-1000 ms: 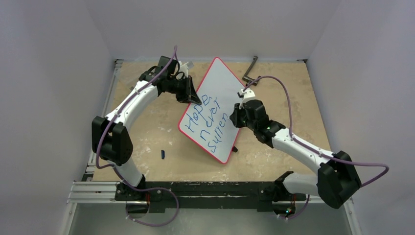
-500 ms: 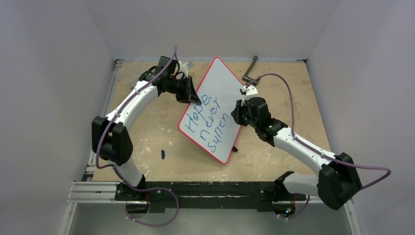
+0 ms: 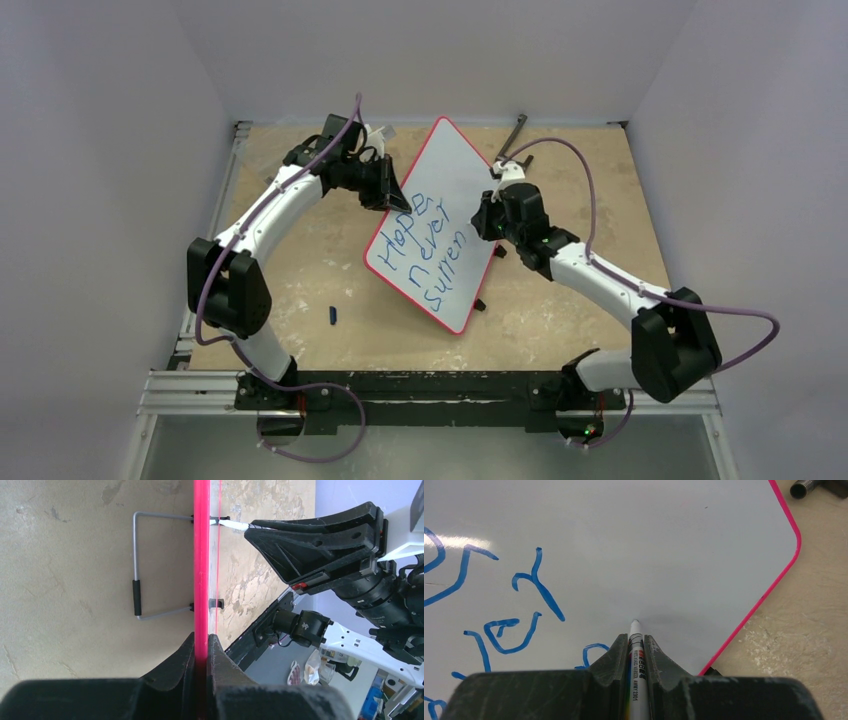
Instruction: Write a sentence on the whiteboard
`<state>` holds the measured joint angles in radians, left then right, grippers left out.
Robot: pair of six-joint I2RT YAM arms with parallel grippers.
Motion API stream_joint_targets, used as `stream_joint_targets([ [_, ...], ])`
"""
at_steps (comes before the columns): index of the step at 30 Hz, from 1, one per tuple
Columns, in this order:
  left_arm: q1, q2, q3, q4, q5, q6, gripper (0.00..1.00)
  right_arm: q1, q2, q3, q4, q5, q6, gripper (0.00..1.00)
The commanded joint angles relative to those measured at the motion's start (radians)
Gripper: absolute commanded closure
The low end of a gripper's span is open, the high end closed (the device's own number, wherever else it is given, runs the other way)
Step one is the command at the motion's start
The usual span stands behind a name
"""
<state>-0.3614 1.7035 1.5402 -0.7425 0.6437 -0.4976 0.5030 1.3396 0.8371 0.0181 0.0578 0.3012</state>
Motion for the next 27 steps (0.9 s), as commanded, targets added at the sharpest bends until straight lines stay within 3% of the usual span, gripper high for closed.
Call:
stream_joint_targets([
  [1,0.01,-0.059,0.006,0.017,-0.06,0.013,1.0,-0.008,0.017,0.057,0.049,-0.035,-0.004,1.0],
  [27,0.01,-0.06,0.006,0.017,-0.062,0.013,1.0,-0.009,-0.031,-0.066,0.093,-0.176,0.015,1.0],
])
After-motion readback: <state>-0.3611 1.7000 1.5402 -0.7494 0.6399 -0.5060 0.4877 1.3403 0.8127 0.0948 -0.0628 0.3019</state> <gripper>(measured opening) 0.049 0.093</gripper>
